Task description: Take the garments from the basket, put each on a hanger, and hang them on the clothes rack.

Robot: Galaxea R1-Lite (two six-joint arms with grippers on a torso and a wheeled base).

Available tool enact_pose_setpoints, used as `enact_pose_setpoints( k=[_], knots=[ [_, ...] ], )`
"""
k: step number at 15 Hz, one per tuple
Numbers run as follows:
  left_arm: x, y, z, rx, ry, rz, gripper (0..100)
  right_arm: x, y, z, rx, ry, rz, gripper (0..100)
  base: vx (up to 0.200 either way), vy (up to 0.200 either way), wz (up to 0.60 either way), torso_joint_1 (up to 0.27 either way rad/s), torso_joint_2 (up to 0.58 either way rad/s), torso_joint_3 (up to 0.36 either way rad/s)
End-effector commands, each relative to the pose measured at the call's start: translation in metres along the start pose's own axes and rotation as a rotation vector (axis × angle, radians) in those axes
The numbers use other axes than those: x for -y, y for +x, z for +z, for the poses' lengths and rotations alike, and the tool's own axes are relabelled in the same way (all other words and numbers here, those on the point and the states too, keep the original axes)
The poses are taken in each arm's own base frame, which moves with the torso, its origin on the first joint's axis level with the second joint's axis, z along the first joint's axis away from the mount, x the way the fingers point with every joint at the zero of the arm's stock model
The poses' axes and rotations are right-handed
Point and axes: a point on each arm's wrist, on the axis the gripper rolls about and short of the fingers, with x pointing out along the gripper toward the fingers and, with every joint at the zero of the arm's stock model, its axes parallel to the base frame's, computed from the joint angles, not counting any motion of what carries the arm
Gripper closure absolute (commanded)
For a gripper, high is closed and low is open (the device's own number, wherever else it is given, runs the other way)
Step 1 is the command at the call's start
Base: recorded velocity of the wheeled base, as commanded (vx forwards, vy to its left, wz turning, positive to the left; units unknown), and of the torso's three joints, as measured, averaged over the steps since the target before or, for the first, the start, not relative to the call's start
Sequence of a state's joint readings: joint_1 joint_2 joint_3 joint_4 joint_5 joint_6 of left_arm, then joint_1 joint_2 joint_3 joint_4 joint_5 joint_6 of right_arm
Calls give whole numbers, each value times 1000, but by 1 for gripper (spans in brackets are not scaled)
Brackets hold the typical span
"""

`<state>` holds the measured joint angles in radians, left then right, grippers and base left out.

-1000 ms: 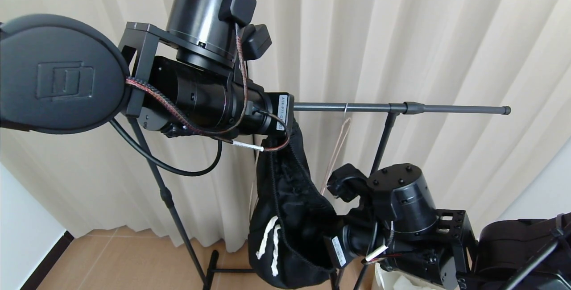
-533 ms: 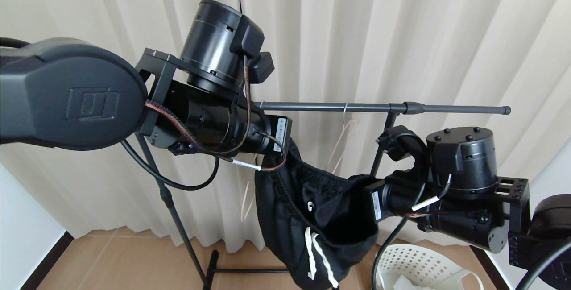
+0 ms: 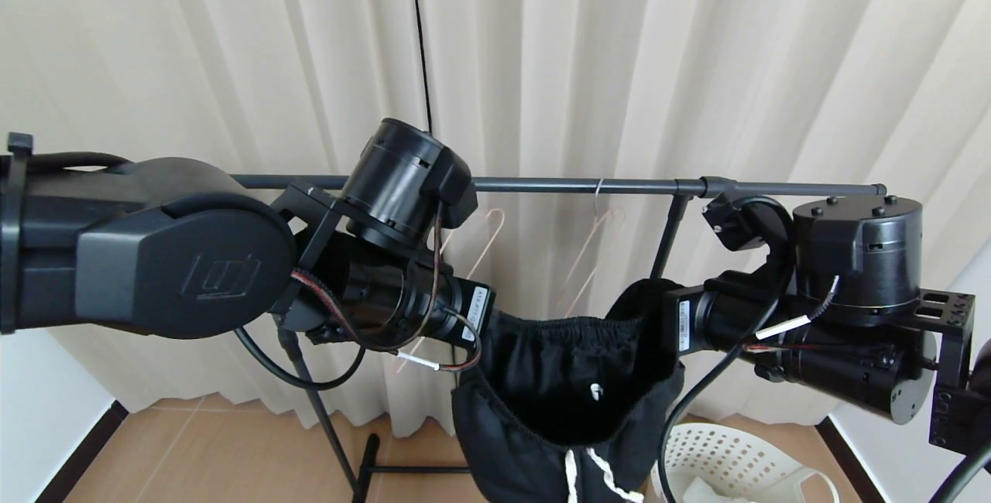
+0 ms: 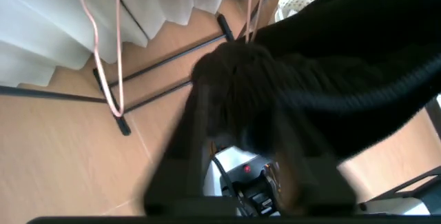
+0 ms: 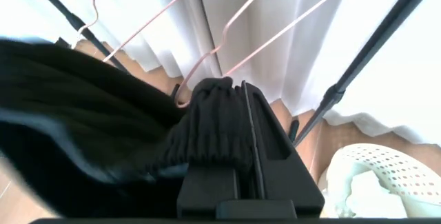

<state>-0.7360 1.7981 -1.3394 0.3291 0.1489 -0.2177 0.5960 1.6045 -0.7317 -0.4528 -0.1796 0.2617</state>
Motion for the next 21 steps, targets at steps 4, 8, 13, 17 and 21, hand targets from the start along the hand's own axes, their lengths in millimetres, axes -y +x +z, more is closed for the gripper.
enact_pose_setpoints(
  k=[4, 8, 13, 17, 21],
  knots=[
    [-5, 2, -13, -43, 1, 15, 0, 6, -6, 7, 35, 12, -20, 100, 0, 0, 0, 0, 0, 0],
    [-33, 7, -7, -29, -42, 76, 0, 7, -17, 12, 59, 10, -17, 100, 0, 0, 0, 0, 0, 0],
    [-87, 44, 3, 27, -1, 181, 0, 12, -29, 18, 94, -19, -29, 100, 0, 0, 0, 0, 0, 0],
    [-111, 71, 5, 59, 55, 206, 0, 13, -29, 16, 89, -25, -30, 100, 0, 0, 0, 0, 0, 0],
    [-116, 112, 0, 82, 129, 209, 0, 14, -37, 16, 103, -50, -28, 100, 0, 0, 0, 0, 0, 0]
  ],
)
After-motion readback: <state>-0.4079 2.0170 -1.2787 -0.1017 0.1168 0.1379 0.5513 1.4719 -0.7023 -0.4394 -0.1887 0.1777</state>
